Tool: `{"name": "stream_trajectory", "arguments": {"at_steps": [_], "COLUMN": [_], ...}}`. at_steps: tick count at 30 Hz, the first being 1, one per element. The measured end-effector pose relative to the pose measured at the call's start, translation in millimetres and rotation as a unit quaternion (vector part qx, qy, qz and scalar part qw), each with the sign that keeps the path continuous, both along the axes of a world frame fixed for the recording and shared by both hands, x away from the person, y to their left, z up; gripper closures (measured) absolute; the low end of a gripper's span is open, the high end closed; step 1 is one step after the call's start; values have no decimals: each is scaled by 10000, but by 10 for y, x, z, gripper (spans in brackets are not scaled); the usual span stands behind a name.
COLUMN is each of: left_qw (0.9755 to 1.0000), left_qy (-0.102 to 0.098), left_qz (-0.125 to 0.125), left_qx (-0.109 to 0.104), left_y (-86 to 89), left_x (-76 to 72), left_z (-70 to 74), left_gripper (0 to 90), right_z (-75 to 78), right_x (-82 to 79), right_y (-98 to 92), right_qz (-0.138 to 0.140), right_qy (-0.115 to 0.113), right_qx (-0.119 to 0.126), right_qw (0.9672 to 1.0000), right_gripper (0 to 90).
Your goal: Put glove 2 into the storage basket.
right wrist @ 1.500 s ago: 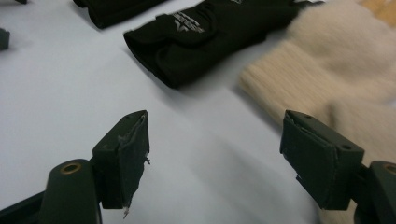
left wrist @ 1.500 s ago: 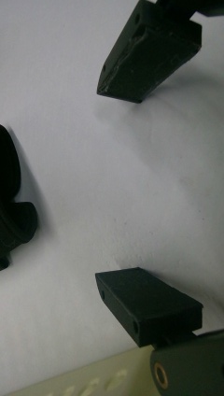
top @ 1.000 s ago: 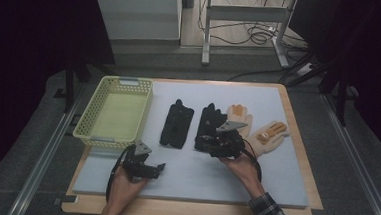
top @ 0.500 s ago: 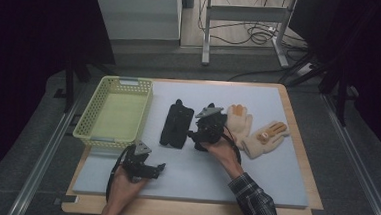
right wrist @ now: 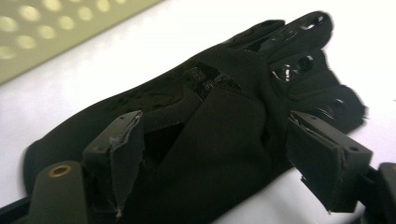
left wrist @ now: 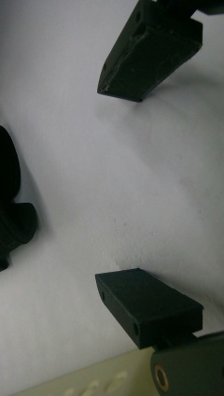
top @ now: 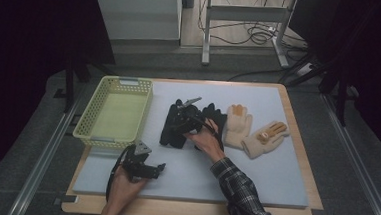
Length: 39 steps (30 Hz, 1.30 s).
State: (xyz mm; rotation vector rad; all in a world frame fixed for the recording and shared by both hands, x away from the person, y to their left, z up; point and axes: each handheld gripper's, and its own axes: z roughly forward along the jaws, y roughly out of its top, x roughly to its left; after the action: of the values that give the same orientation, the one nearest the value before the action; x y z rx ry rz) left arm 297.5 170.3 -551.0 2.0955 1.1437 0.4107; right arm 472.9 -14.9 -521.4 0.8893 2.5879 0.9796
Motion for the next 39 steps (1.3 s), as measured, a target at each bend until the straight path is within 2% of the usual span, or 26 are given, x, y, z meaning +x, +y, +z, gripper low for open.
{"name": "stream_trajectory", "arguments": {"at_steps": [2,3,4,5,6,7,10,12,14,16,20,23,26,28,32,35,39], "left_qw": [10000,10000,10000,10000,10000,10000,10000,10000,10000,10000,10000,10000,10000,10000,10000,10000,10000], "left_qy": [2,4,4,2,-6,-5,-5,-7,-6,-6,-10,-12,-16,-15,-18,-23,-22], "left_qz": [-1,-2,0,-3,0,1,0,2,2,2,-1,-1,-3,1,-10,10,11], "left_qx": [2,1,10,16,18,19,17,15,17,10,11,13,12,10,21,6,8], "left_y": [0,-1,-2,-3,-4,-5,-4,-4,-4,-2,-1,-1,-1,-2,-1,-5,-6], "left_x": [0,0,0,1,0,0,0,0,0,1,1,1,1,0,1,0,-1], "left_z": [0,0,0,0,-1,-1,-1,-2,-1,-2,-2,-2,-3,-3,-1,-2,-2], "left_gripper": [96,96,95,95,95,95,95,95,95,95,95,95,95,95,94,94,94], "right_z": [-50,-66,-65,-60,-57,-59,-53,-45,-28,-3,102,230,381,471,593,595,481], "right_x": [33,48,63,60,44,17,-13,-35,-64,-92,-146,-245,-389,-493,-724,-904,-1202], "right_y": [50,61,58,57,51,44,21,43,74,82,-1,-80,-176,-233,-352,-434,-556], "right_qz": [-13,-31,-44,-48,-60,-83,-111,-78,-84,-76,-58,19,117,178,256,326,363], "right_qy": [11,68,153,201,157,-3,-43,-69,-138,-205,-219,-248,-293,-389,-418,-451,-453], "right_qx": [-181,-155,-113,-99,-87,-176,-107,-147,-291,-334,-98,79,287,326,442,463,395], "right_qw": [9998,9999,9998,9997,9998,9998,9999,9998,9994,9992,9997,9997,9991,9986,9978,9974,9975], "right_gripper": [175,180,223,286,378,460,710,777,793,797,797,796,796,796,794,792,790]}}
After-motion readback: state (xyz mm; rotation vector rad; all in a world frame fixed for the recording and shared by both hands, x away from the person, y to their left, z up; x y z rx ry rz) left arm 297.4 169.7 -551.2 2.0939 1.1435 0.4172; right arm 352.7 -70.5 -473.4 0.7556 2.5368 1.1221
